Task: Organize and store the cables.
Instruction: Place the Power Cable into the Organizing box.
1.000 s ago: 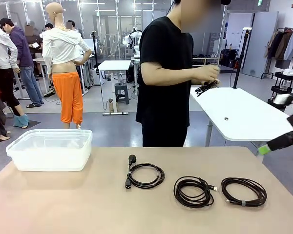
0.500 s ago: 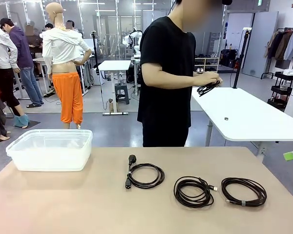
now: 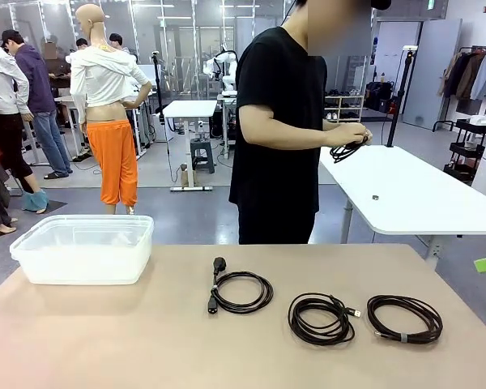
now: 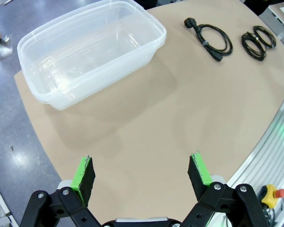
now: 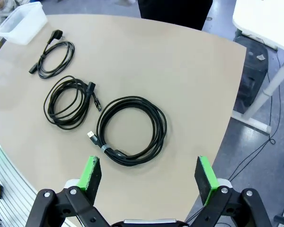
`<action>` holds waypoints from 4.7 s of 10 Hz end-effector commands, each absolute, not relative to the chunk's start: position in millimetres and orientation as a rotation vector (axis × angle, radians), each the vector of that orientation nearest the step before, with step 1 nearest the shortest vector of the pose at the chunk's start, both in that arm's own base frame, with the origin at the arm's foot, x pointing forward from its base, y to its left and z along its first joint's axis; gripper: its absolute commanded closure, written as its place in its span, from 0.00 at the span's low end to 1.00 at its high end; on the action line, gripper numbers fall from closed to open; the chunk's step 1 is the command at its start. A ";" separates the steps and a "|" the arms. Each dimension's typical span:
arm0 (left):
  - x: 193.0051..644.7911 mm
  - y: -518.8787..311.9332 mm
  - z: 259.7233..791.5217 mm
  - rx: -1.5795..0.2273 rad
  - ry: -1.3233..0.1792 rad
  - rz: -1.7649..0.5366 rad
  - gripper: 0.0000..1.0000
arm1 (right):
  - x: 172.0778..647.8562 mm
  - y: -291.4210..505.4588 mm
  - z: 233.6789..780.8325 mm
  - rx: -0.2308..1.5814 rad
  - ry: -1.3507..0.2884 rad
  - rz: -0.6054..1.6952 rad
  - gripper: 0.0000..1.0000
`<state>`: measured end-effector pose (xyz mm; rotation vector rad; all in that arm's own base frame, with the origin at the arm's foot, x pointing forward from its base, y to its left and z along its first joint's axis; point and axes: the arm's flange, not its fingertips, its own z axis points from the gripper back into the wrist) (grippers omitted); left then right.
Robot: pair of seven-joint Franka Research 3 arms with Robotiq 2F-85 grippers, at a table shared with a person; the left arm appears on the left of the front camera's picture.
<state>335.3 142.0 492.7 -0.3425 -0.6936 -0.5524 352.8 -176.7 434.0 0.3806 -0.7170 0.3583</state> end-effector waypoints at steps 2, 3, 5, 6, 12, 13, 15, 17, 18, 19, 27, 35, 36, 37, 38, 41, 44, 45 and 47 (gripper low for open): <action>335.8 143.3 492.7 -0.355 -0.702 -0.566 0.00 | 352.2 -176.4 435.7 0.390 -0.724 0.355 0.00; 335.8 143.3 492.7 -0.355 -0.702 -0.566 0.00 | 352.2 -176.4 435.7 0.390 -0.724 0.355 0.00; 331.1 117.2 520.5 -0.334 -0.709 -0.615 0.00 | 352.2 -176.4 435.7 0.390 -0.724 0.355 0.00; 334.7 85.8 535.5 -0.268 -0.650 -0.655 0.00 | 352.2 -176.4 435.7 0.390 -0.724 0.355 0.00; 364.5 -129.0 569.4 -0.173 -0.430 -0.607 0.00 | 352.2 -176.4 435.7 0.390 -0.724 0.355 0.00; 367.5 -175.9 560.9 -0.117 -0.422 -0.605 0.00 | 352.2 -176.4 435.7 0.390 -0.724 0.355 0.00; 363.4 -227.4 533.3 -0.131 -0.368 -0.579 0.00 | 352.2 -176.4 435.7 0.390 -0.724 0.355 0.00; 363.7 -259.7 504.4 -0.074 -0.357 -0.563 0.00 | 352.2 -176.4 435.7 0.390 -0.724 0.355 0.00; 366.2 -265.0 499.0 -0.097 -0.358 -0.559 0.00 | 352.2 -176.4 435.7 0.390 -0.724 0.355 0.00; 351.9 -253.1 507.7 -0.112 -0.337 -0.590 0.00 | 352.2 -176.4 435.7 0.390 -0.724 0.355 0.00; 384.0 -290.2 488.7 -0.163 -0.273 -0.428 0.00 | 352.2 -176.4 435.7 0.390 -0.724 0.355 0.00; 497.1 -375.6 377.1 -0.060 -0.216 -0.134 0.00 | 352.2 -176.4 435.7 0.390 -0.724 0.355 0.00; 506.5 -377.2 363.2 -0.041 -0.218 -0.107 0.00 | 352.2 -176.4 435.7 0.390 -0.724 0.355 0.00; 515.3 -377.0 351.7 -0.024 -0.217 -0.083 0.00 | 352.2 -176.4 435.7 0.390 -0.724 0.355 0.00; 523.5 -379.4 342.4 -0.015 -0.215 -0.068 0.00 | 352.2 -176.4 435.7 0.390 -0.724 0.355 0.00; 535.1 -379.6 331.8 -0.011 -0.215 -0.041 0.00 | 352.2 -176.4 435.7 0.390 -0.724 0.355 0.00; 551.4 -376.6 316.7 -0.003 -0.212 -0.020 0.00 | 352.2 -176.4 435.7 0.390 -0.724 0.355 0.00; 554.4 -375.0 313.7 0.001 -0.214 -0.008 0.00 | 352.2 -176.4 435.7 0.390 -0.724 0.355 0.00; 555.2 -374.2 318.8 -0.012 -0.223 0.003 0.60 | 352.2 -176.4 435.7 0.390 -0.724 0.355 0.00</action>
